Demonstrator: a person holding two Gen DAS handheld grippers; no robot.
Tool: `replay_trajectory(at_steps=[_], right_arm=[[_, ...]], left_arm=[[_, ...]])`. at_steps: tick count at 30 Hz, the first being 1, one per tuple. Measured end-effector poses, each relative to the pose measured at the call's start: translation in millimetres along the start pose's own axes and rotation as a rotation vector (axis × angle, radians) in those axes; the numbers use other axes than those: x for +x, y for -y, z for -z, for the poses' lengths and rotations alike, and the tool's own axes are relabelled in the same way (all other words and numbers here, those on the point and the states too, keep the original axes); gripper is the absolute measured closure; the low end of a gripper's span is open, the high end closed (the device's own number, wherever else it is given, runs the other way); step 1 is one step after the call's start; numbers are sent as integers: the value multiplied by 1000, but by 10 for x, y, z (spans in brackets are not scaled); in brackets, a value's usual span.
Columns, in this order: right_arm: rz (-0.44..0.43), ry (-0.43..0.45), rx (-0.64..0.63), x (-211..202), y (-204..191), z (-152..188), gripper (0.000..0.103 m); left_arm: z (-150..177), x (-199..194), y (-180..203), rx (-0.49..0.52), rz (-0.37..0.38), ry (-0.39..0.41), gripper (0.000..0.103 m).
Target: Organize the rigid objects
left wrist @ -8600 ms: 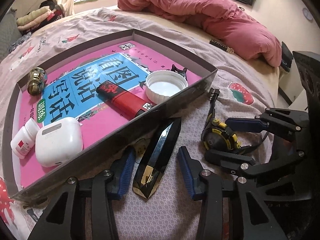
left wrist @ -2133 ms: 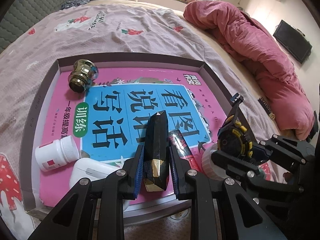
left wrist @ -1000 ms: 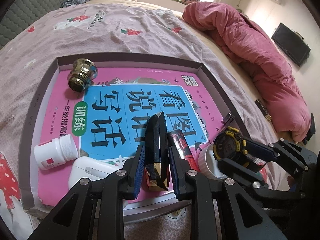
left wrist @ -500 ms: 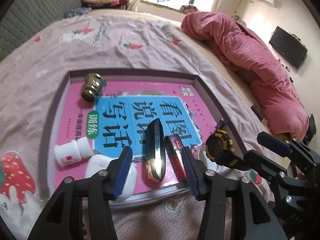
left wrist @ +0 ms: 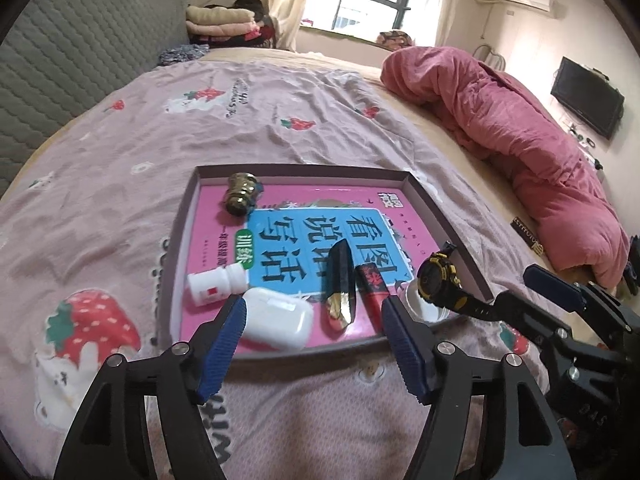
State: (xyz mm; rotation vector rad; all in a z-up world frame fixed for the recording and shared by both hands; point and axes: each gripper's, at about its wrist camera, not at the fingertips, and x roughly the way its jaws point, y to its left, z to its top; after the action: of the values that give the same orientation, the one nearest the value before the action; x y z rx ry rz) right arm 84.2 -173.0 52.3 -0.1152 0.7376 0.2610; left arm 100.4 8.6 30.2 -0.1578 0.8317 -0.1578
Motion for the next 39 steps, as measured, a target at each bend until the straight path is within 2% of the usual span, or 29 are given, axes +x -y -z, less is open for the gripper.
replay_trajectory(at_steps=[4, 10, 16, 19, 25, 39], right_arm=[[51, 9, 2, -43, -7, 70, 50], [19, 18, 74, -99, 37, 177, 50], [69, 17, 13, -123, -100, 335, 47], [63, 1, 11, -109, -126, 413, 47], [61, -6, 50, -158, -102, 487, 47], [99, -40, 19, -182, -126, 612, 47]], left_arm=[[70, -133, -29, -5, -30, 13, 31], [181, -235, -14, 17, -67, 2, 31], [316, -304, 29, 37, -109, -16, 31], [390, -351, 62, 44, -127, -18, 31], [520, -405, 106, 38, -140, -33, 31], [693, -431, 217, 21, -142, -63, 31]])
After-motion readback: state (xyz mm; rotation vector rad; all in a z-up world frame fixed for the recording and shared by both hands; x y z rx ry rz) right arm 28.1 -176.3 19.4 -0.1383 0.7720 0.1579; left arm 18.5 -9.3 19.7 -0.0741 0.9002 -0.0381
